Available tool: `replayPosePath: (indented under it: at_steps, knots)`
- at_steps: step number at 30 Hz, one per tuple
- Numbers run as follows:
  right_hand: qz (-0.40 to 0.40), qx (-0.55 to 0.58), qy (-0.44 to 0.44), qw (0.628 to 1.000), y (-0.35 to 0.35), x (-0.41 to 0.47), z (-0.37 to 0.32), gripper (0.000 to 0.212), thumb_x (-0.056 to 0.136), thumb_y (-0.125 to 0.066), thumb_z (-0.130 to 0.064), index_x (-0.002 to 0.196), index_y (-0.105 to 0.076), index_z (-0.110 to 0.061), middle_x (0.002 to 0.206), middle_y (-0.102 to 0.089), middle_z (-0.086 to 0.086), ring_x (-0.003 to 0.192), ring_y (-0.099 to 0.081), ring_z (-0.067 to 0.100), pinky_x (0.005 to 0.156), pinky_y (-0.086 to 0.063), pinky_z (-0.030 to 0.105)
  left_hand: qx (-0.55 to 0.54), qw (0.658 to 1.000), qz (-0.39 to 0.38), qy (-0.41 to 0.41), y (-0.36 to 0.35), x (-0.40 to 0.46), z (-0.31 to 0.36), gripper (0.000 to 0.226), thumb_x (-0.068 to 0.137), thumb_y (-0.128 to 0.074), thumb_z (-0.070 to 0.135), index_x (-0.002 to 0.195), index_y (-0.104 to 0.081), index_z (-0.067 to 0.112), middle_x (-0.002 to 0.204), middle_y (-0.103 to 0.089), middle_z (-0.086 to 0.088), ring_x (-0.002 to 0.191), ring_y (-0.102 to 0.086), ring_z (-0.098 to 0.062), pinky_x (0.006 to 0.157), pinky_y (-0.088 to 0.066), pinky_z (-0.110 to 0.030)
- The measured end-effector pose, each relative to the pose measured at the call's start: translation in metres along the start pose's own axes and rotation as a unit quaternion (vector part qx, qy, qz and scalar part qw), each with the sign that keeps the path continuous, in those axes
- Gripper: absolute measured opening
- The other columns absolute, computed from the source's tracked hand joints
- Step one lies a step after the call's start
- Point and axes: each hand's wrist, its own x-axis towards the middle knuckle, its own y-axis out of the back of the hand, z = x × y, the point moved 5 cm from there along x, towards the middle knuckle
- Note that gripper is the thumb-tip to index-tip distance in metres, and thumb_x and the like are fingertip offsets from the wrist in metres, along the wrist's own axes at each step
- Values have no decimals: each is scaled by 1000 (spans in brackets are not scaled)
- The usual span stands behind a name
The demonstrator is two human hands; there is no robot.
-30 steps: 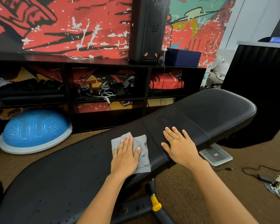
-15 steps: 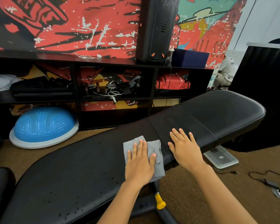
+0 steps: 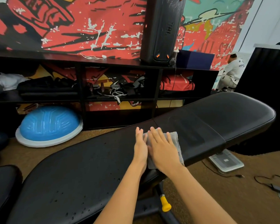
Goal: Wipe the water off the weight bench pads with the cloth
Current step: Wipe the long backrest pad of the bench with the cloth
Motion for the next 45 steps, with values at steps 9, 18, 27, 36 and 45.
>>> replayPosePath:
  at_steps: [9,18,27,36,45]
  knots:
    - [-118,6,30,993,-37,6,-28,69,92,-2,-54,151,-10,-21,160,2,5,146,10,29,116,8,49,260,950,148,-90,125,-46,-5,46,98,-41,31,143,-32,33,153,-26,10,140,-23,-8,112,-20,-29]
    - [-58,-4,51,997,-37,-29,-43,68,99,0,-36,122,-63,-28,131,-60,-5,124,-54,20,97,-45,47,417,872,257,-8,203,-121,-45,43,95,-46,31,138,-42,28,152,-29,9,143,-19,-13,118,-5,-39]
    - [-92,8,26,995,-19,-32,4,70,83,3,-47,146,-27,-38,156,-20,-13,146,-16,14,116,-14,45,550,797,245,52,210,-128,-62,50,97,-27,46,146,-20,38,156,-10,16,145,-2,-10,118,0,-36]
    - [-120,-12,13,993,-25,11,10,51,101,-15,-40,150,-8,-32,160,-2,-7,148,2,19,117,2,45,549,792,268,19,212,-131,-63,47,95,-41,41,141,-36,35,153,-26,13,144,-14,-11,117,-5,-35]
    - [-137,-4,30,990,-48,50,-19,51,101,-15,-36,151,-10,-28,160,-3,-4,147,1,23,117,0,48,551,784,286,-4,211,-134,-65,47,94,-41,45,139,-39,35,151,-30,13,143,-18,-10,117,-7,-32]
